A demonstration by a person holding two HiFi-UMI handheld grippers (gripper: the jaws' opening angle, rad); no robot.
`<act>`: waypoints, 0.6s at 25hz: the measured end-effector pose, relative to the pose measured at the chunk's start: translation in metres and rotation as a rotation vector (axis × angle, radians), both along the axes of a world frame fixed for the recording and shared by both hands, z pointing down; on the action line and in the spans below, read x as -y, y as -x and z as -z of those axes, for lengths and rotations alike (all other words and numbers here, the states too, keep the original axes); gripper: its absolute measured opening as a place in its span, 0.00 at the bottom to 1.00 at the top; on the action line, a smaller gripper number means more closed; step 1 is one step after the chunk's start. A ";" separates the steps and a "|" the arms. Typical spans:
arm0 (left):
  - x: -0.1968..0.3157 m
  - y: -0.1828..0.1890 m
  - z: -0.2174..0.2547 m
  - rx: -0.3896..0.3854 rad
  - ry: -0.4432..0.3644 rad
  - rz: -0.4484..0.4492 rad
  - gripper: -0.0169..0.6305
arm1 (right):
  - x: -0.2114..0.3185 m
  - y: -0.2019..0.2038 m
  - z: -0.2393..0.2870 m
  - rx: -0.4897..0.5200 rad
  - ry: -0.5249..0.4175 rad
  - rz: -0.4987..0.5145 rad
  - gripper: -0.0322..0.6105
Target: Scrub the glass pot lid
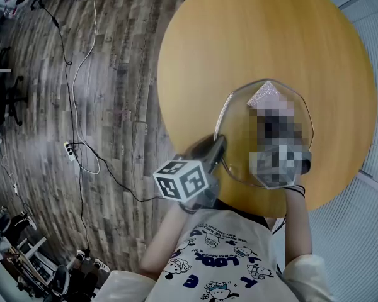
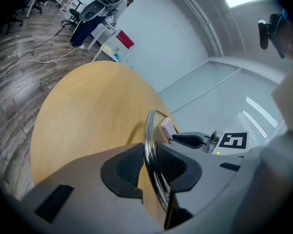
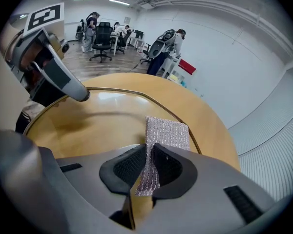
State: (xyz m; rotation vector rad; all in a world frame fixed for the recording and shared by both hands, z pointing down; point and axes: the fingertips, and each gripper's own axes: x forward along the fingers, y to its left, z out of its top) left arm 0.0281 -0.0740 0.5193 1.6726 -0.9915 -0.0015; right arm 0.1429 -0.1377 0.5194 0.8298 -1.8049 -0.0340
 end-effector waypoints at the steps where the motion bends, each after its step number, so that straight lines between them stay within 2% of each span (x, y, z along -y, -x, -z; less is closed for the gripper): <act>1: 0.000 0.000 -0.001 0.001 -0.001 0.000 0.16 | 0.000 -0.002 0.000 -0.008 -0.002 0.002 0.15; 7: -0.005 0.000 -0.003 0.002 -0.004 -0.004 0.16 | -0.007 -0.016 -0.002 -0.055 -0.006 0.001 0.15; 15: -0.006 0.001 -0.004 -0.002 -0.001 -0.006 0.16 | -0.012 -0.035 -0.003 -0.080 0.008 -0.050 0.15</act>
